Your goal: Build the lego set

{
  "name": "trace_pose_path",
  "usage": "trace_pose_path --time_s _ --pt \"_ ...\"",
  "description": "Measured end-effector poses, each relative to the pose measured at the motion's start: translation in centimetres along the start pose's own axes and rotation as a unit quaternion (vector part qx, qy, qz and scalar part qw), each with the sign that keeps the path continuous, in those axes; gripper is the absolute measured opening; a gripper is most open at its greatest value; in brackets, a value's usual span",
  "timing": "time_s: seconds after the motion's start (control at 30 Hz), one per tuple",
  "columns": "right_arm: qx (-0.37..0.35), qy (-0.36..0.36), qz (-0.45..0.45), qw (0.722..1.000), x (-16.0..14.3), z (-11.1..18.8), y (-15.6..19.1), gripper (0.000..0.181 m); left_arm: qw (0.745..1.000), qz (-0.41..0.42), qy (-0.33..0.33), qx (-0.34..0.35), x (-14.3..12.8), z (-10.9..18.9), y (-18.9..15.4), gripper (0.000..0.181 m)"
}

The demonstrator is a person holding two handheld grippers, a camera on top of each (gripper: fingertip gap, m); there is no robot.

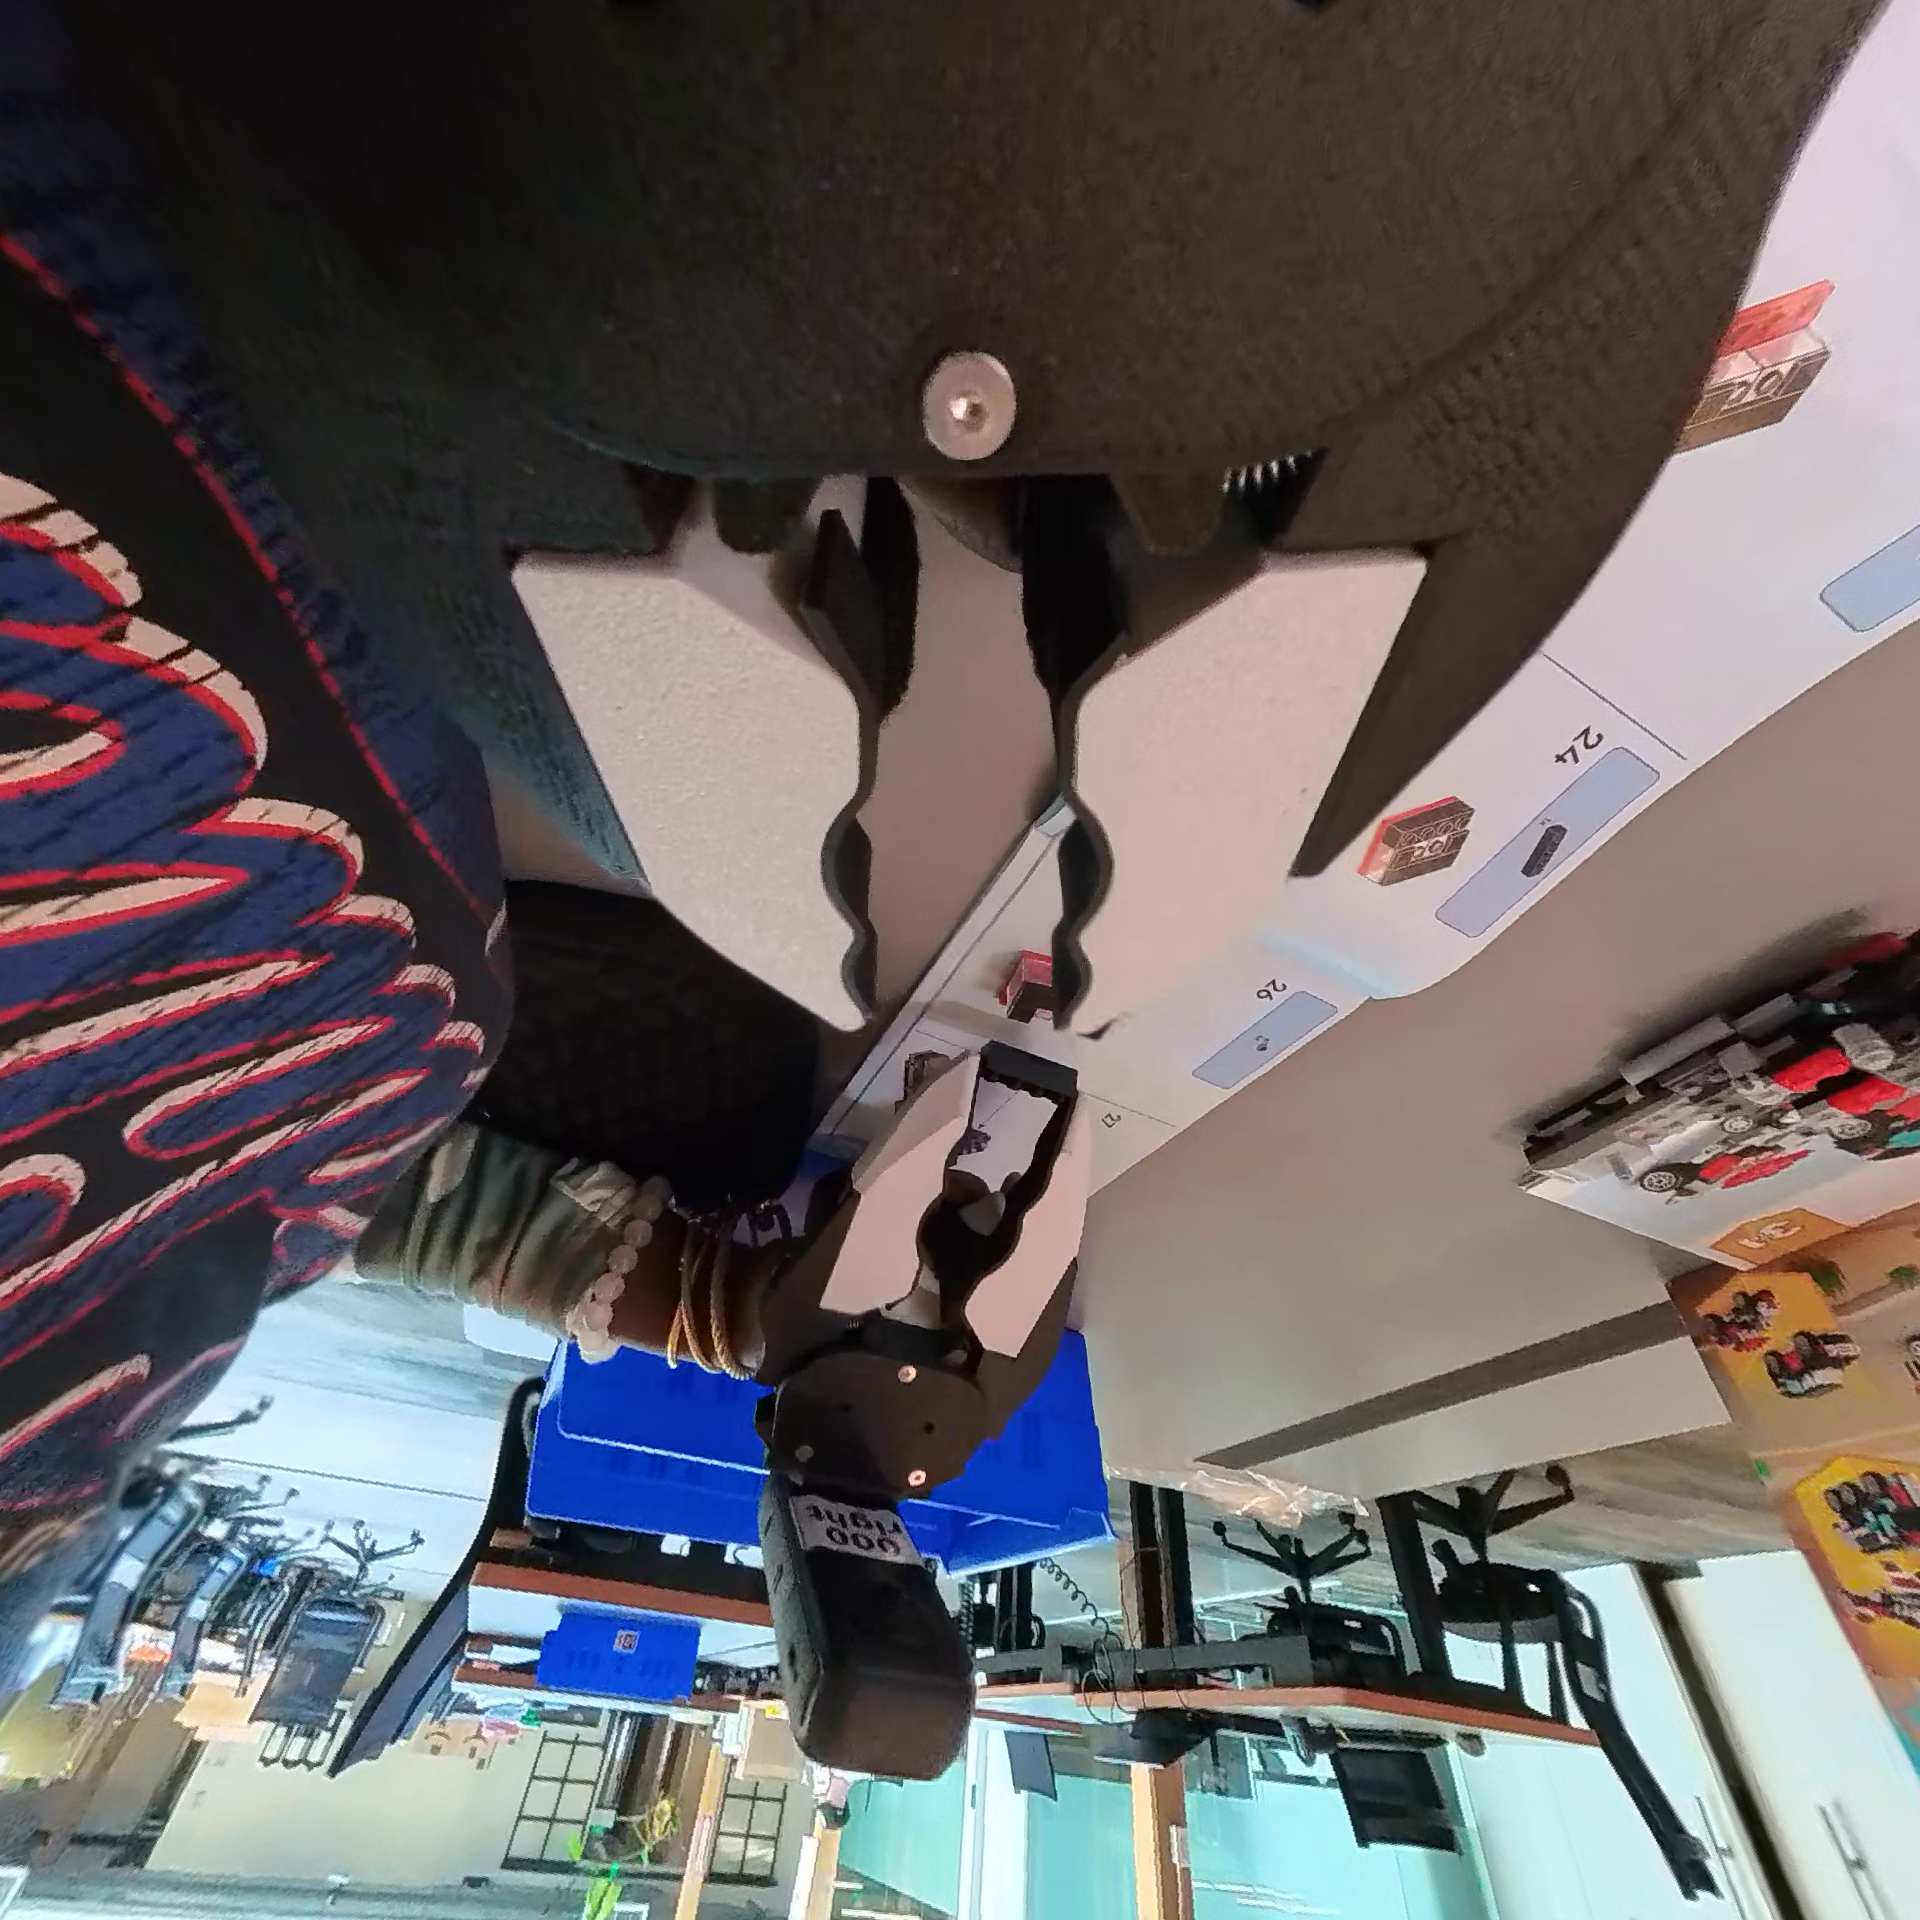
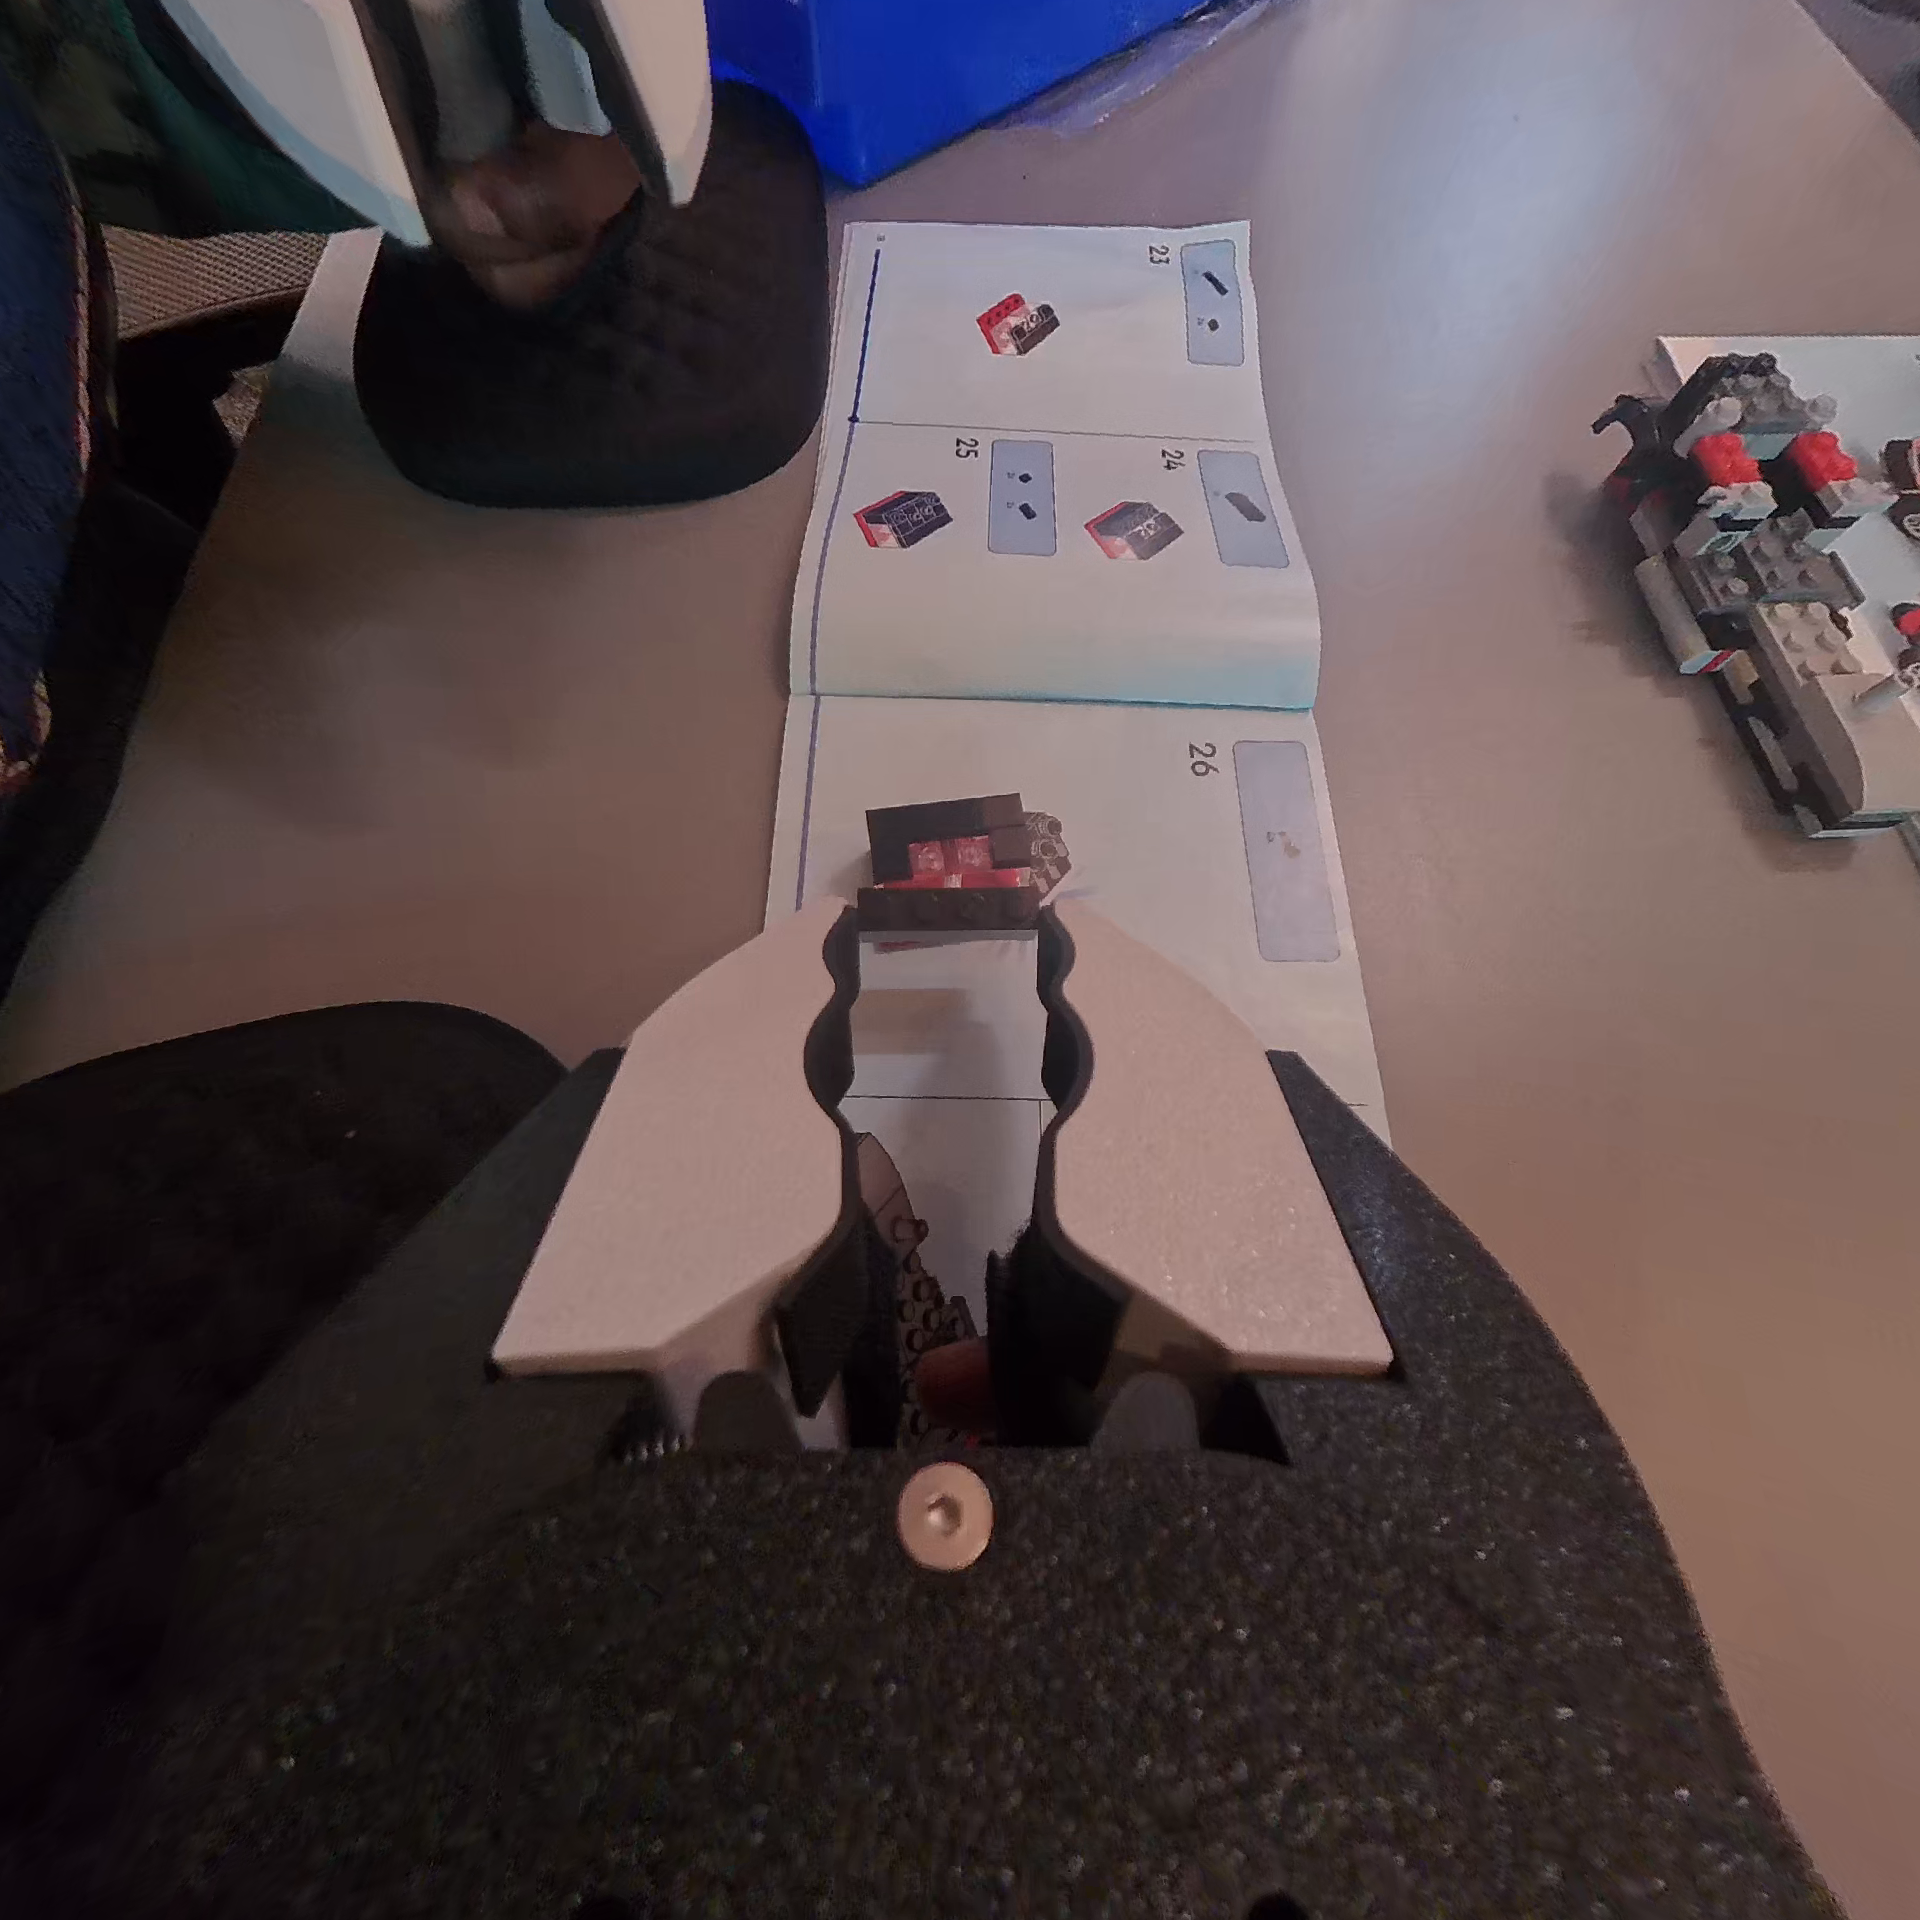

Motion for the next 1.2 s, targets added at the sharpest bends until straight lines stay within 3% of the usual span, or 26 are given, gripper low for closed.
trace_pose_path --time_s 0.4,0.6,0.8,1.2 --pt "0.025 0.043 0.034 0.998 1.3 0.0 -0.8 0.033 0.991 -0.056 0.119 0.005 1.3 -4.4 2.2 0.035" --pt "0.042 0.073 0.029 0.996 1.2 -1.0 -1.0 0.033 0.981 -0.049 0.188 -0.024 0.7 -8.1 3.6 0.025" --pt "0.043 0.080 0.029 0.995 0.9 -1.3 -0.8 0.033 0.969 -0.062 0.236 -0.039 -0.2 -9.4 3.9 0.016" --pt "0.047 0.098 0.044 0.993 1.1 -1.8 -0.8 0.033 0.967 -0.045 0.243 -0.057 -0.7 -10.2 4.1 0.002"
Point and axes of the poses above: each gripper's, where its closed fingertips meet, z back along the fingers, x out of its top, y = z × x across the jaws, the point moved 9 cm from there along z, back along the fingers, and after that the axes turned 3 degrees about y, right-handed, at the moved point
